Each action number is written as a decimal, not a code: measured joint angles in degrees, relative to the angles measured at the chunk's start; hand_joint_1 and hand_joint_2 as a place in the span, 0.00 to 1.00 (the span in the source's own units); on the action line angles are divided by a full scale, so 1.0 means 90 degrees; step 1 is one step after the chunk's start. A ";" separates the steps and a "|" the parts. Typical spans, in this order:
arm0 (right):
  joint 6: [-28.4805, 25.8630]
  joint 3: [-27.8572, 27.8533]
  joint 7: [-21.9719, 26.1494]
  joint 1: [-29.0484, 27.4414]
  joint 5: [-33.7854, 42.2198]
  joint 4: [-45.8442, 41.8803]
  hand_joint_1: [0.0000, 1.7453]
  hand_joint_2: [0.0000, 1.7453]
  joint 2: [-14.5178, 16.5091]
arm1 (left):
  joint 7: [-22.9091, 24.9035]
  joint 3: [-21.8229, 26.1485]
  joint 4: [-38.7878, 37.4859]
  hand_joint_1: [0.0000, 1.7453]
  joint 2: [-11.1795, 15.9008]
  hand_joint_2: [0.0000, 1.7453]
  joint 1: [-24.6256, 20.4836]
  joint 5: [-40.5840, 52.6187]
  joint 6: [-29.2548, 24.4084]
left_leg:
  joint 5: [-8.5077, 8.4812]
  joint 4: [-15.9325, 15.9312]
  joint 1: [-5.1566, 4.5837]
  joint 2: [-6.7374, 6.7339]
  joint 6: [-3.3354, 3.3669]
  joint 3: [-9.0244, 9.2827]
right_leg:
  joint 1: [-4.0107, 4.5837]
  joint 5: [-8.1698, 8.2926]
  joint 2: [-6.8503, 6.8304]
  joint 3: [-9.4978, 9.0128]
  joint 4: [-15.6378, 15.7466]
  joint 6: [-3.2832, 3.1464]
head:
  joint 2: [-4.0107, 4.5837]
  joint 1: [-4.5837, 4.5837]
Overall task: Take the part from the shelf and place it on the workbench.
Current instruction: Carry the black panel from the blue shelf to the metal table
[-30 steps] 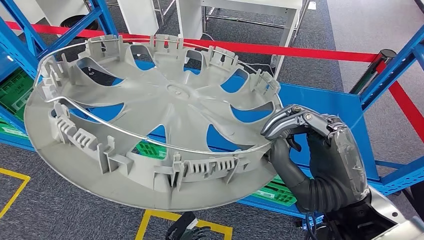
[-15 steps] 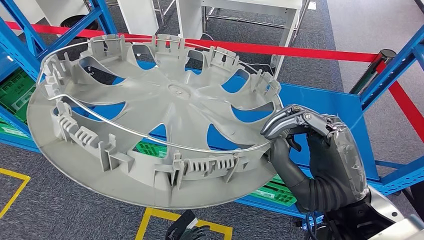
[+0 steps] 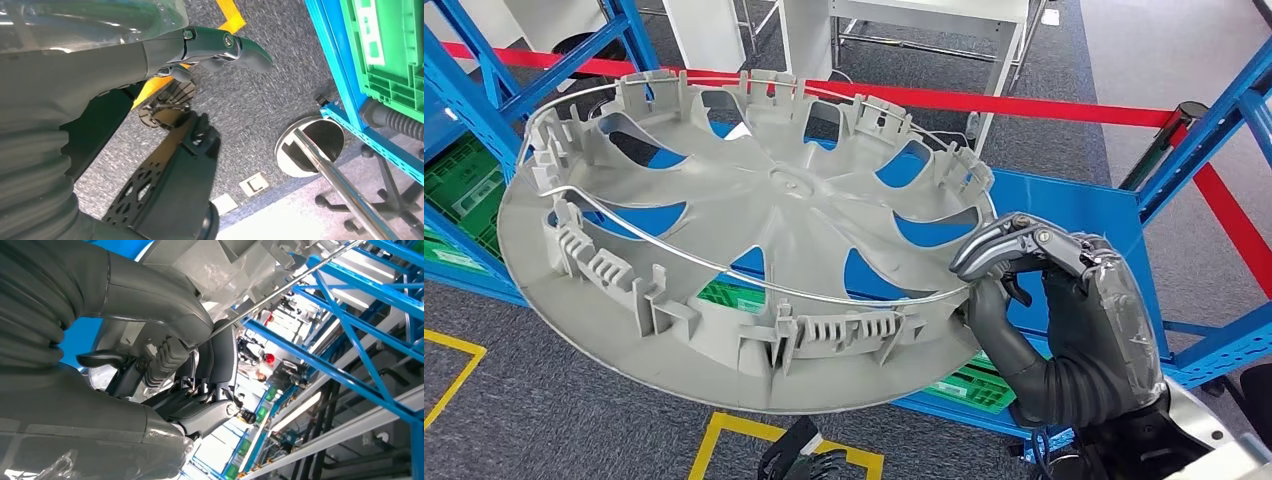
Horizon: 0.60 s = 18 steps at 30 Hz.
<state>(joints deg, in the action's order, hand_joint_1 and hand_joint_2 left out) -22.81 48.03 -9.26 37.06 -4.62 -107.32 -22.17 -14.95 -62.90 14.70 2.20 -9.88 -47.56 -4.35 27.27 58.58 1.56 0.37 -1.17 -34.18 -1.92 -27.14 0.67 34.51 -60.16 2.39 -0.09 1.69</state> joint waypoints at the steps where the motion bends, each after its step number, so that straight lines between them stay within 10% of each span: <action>1: -0.0001 0.0005 -0.0005 0.0000 -0.0006 0.0001 1.00 1.00 -0.0002 | 0.0002 0.0001 -0.0001 0.00 0.0001 1.00 -0.0003 -0.0008 0.0004 | -0.0005 0.0025 -0.0006 0.0005 -0.0053 -0.0030 | 0.0019 -0.0025 0.0022 0.0016 0.0010 -0.0062 | 0.0000 0.0006; 4: -0.0001 0.0034 -0.0015 0.0000 -0.0019 0.0001 1.00 1.00 -0.0005 | 0.0005 0.0000 -0.0002 0.00 -0.0001 1.00 -0.0002 -0.0029 0.0009 | 0.0017 0.0047 0.0008 0.0002 -0.0171 -0.0074 | 0.0021 0.0051 0.0012 0.0104 -0.0026 -0.0255 | 0.0000 0.0067; 10: 0.0000 0.0089 -0.0040 -0.0005 -0.0041 0.0004 1.00 1.00 -0.0001 | 0.0005 0.0000 -0.0001 0.00 -0.0003 1.00 -0.0001 -0.0039 0.0014 | 0.1114 0.1693 -0.0002 -0.0010 -0.0176 -0.0519 | 0.0091 0.0253 -0.0046 0.0328 -0.0009 -0.0442 | -0.0002 0.0196; 15: 0.0002 0.0124 -0.0084 -0.0009 -0.0041 0.0010 1.00 1.00 -0.0002 | 0.0005 0.0001 0.0001 0.00 0.0000 1.00 -0.0023 -0.0052 0.0017 | 0.0598 0.0067 -0.0137 -0.0027 0.0051 0.0579 | 0.0165 0.0433 -0.0038 0.0493 -0.0005 -0.0392 | -0.0002 0.0205; 18: 0.0004 0.0134 -0.0086 -0.0010 -0.0041 0.0023 1.00 1.00 -0.0004 | 0.0005 0.0002 0.0001 0.00 0.0001 1.00 -0.0023 -0.0059 0.0017 | 0.0506 -0.0129 -0.0198 -0.0036 0.0095 0.0618 | 0.0133 0.0550 -0.0056 0.0498 0.0048 -0.0259 | -0.0002 0.0200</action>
<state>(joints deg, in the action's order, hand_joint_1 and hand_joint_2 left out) -22.78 49.24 -10.03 36.97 -4.98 -107.12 -22.21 -14.91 -62.88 14.72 2.21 -10.08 -48.09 -4.20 31.82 57.42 -0.23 0.04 -0.31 -28.62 -0.72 -22.19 0.16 38.99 -59.73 0.06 -0.11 3.49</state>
